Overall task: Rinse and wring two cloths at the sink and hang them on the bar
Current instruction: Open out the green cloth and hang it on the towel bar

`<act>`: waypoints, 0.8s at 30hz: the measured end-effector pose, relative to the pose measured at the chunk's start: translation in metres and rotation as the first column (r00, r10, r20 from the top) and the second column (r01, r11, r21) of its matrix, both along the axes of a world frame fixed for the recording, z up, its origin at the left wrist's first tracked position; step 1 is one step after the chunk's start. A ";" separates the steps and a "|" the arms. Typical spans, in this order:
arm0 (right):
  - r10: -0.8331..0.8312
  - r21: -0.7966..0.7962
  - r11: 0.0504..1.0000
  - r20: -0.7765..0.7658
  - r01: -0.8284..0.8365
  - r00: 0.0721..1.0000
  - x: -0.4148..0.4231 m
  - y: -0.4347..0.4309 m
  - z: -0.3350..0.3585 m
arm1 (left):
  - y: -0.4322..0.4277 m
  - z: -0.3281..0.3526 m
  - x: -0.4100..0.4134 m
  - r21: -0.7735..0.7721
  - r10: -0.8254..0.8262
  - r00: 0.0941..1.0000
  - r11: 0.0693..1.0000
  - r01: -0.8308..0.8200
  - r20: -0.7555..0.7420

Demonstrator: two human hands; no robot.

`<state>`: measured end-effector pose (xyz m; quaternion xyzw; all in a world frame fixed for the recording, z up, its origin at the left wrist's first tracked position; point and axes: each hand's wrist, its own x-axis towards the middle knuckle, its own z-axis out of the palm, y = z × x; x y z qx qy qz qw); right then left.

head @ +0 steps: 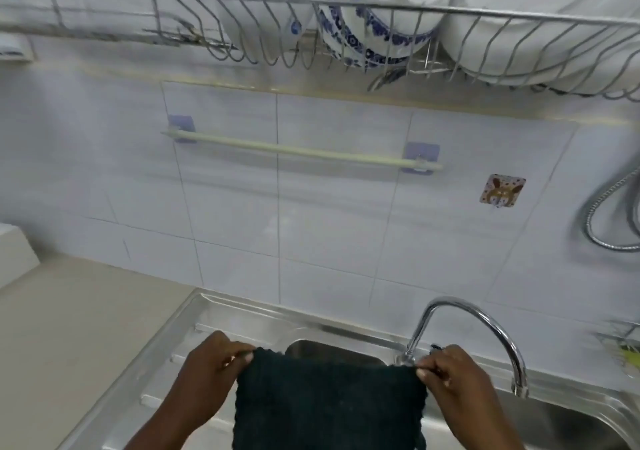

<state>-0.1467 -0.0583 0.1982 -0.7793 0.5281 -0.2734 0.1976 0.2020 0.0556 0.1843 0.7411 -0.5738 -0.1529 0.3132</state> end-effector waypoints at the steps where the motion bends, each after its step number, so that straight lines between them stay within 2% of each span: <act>1: -0.021 -0.045 0.999 -0.008 0.020 1.000 0.004 -0.005 0.010 | -0.002 0.011 0.006 -0.022 0.019 1.000 1.000 -0.019 0.006; 3: -0.063 -0.073 0.995 0.040 0.066 0.997 0.015 -0.013 0.030 | -0.006 0.032 0.018 -0.082 0.019 0.997 0.996 -0.025 -0.081; 5: -0.042 -0.015 0.999 0.221 0.047 0.974 0.031 -0.021 0.050 | -0.013 0.054 0.026 -0.123 0.026 0.979 0.991 -0.051 -0.202; 7: -0.037 0.117 0.993 0.477 -0.022 0.878 0.052 -0.032 0.072 | -0.025 0.078 0.035 -0.160 0.071 0.933 0.978 -0.135 -0.352; 9: -0.011 0.155 0.981 0.661 -0.121 0.750 0.076 -0.045 0.097 | -0.042 0.102 0.047 -0.215 0.072 0.842 0.952 -0.218 -0.535; 11: 0.070 0.085 0.976 0.749 -0.200 0.659 0.098 -0.057 0.123 | -0.064 0.128 0.059 -0.278 0.001 0.739 0.927 -0.254 -0.674; 13: 0.170 -0.033 0.973 0.769 -0.227 0.616 0.120 -0.073 0.146 | -0.088 0.152 0.074 -0.363 -0.070 0.708 0.891 -0.273 -0.703; 16: 0.269 -0.220 0.962 0.658 -0.162 0.703 0.153 -0.103 0.179 | -0.125 0.185 0.096 -0.502 -0.107 0.773 0.814 -0.293 -0.625; 19: 0.326 -0.375 0.916 0.482 -0.145 0.813 0.182 -0.130 0.201 | -0.158 0.212 0.117 -0.612 -0.053 0.905 0.753 -0.242 -0.423; 22: 0.295 -0.494 0.853 0.188 -0.169 0.937 0.204 -0.159 0.204 | -0.186 0.227 0.134 -0.658 0.030 0.985 0.740 -0.137 -0.172; 24: 0.216 -0.549 0.810 -0.049 -0.207 0.975 0.212 -0.174 0.198 | -0.202 0.226 0.141 -0.615 0.055 0.998 0.788 -0.023 0.034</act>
